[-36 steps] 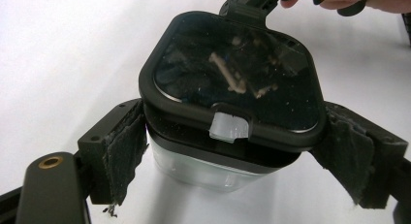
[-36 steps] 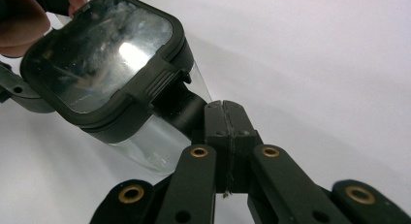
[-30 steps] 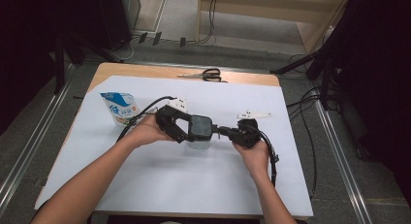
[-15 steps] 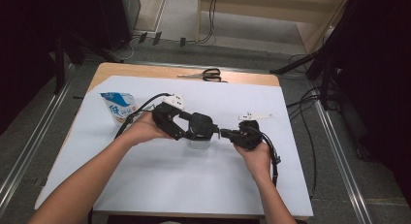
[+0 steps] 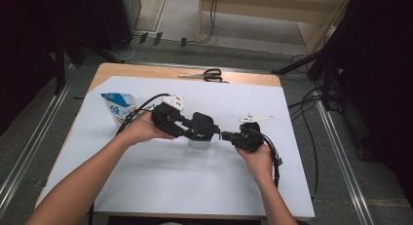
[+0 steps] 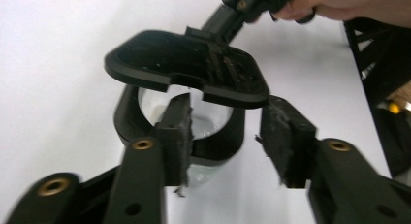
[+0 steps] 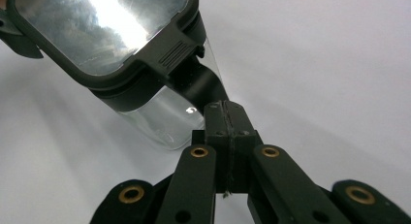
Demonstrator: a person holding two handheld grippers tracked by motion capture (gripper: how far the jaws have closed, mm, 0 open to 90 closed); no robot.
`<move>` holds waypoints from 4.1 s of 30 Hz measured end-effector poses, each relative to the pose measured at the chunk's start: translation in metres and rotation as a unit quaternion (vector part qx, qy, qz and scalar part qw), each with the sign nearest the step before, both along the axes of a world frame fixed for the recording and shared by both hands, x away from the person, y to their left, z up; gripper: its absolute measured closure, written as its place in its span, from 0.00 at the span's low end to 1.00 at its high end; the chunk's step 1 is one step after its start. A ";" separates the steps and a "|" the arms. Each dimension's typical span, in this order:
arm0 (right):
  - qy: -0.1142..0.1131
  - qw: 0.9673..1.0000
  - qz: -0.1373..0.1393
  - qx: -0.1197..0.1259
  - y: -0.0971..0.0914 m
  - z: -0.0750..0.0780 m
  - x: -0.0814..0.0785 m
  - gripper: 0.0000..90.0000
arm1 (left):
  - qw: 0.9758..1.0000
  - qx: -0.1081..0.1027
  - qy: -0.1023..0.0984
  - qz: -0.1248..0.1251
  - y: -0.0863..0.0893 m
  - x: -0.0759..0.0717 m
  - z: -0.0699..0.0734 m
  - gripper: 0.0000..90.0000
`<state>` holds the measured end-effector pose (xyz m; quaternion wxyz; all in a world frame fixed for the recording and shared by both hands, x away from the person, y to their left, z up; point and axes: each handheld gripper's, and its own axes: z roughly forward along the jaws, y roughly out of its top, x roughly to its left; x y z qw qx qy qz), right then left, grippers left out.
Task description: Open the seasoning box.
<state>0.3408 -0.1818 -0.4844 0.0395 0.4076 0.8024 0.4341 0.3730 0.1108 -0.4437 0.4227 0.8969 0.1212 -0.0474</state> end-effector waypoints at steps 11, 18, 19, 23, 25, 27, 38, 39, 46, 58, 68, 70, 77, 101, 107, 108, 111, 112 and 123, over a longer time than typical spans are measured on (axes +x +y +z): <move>-0.001 1.000 0.004 -0.003 0.002 -0.001 0.001 1.00 | 1.000 -0.005 -0.004 -0.021 0.000 -0.003 0.006 0.84; 0.000 1.000 0.004 -0.003 0.002 -0.001 0.001 1.00 | 1.000 0.003 -0.005 -0.021 -0.003 -0.002 0.016 0.96; -0.001 1.000 0.005 -0.003 0.002 -0.001 0.001 1.00 | 1.000 0.002 -0.004 -0.019 -0.005 -0.002 0.018 0.96; 0.000 1.000 0.003 -0.003 0.002 -0.001 0.001 1.00 | 1.000 0.002 -0.001 -0.017 -0.009 0.000 0.021 0.98; 0.000 1.000 0.004 -0.003 0.002 -0.001 0.001 1.00 | 1.000 0.002 0.002 -0.015 -0.011 0.000 0.021 0.98; 0.000 1.000 0.003 -0.003 0.002 -0.001 0.000 1.00 | 1.000 0.006 0.002 -0.014 -0.014 0.000 0.021 0.98; 0.005 1.000 0.004 -0.003 0.001 -0.002 -0.003 1.00 | 1.000 0.009 -0.005 -0.016 -0.033 0.001 0.032 0.98; 0.006 1.000 0.005 -0.003 0.001 -0.002 -0.004 1.00 | 1.000 0.009 -0.006 -0.017 -0.034 0.001 0.032 0.98; 0.013 1.000 0.011 -0.006 0.003 -0.004 -0.008 1.00 | 1.000 0.007 -0.002 -0.014 -0.041 0.002 0.031 0.97; 0.007 1.000 0.006 -0.008 0.002 -0.004 -0.005 1.00 | 1.000 0.013 0.001 -0.013 -0.058 0.004 0.032 0.97; 0.005 1.000 0.004 -0.009 0.002 -0.004 -0.003 1.00 | 1.000 0.018 0.004 -0.009 -0.067 0.005 0.032 0.97; 0.005 1.000 0.004 -0.008 0.002 -0.005 -0.002 1.00 | 1.000 0.018 0.004 -0.007 -0.069 0.006 0.032 0.97; 0.006 1.000 0.001 -0.006 0.002 -0.005 -0.001 1.00 | 1.000 0.021 0.009 -0.003 -0.071 0.007 0.032 0.96; -0.008 1.000 0.014 0.009 -0.004 0.003 -0.024 0.85 | 0.997 -0.027 0.052 0.058 -0.011 0.003 0.028 0.53; -0.032 0.999 0.028 0.003 0.004 -0.001 -0.040 0.77 | 0.997 -0.026 0.043 0.066 0.005 -0.008 0.022 0.48; -0.037 0.999 0.031 0.003 0.005 -0.002 -0.042 0.76 | 0.997 -0.025 0.039 0.067 0.008 -0.009 0.021 0.48; -0.043 0.998 0.039 0.001 0.009 -0.002 -0.045 0.73 | 0.997 -0.022 0.038 0.069 0.018 -0.014 0.017 0.48; -0.041 0.998 0.038 0.003 0.010 -0.002 -0.045 0.73 | 0.996 -0.017 0.039 0.073 0.021 -0.016 0.016 0.49; -0.025 0.999 0.044 0.002 0.017 -0.005 -0.037 0.71 | 0.994 -0.025 0.033 0.105 0.053 -0.027 0.006 0.52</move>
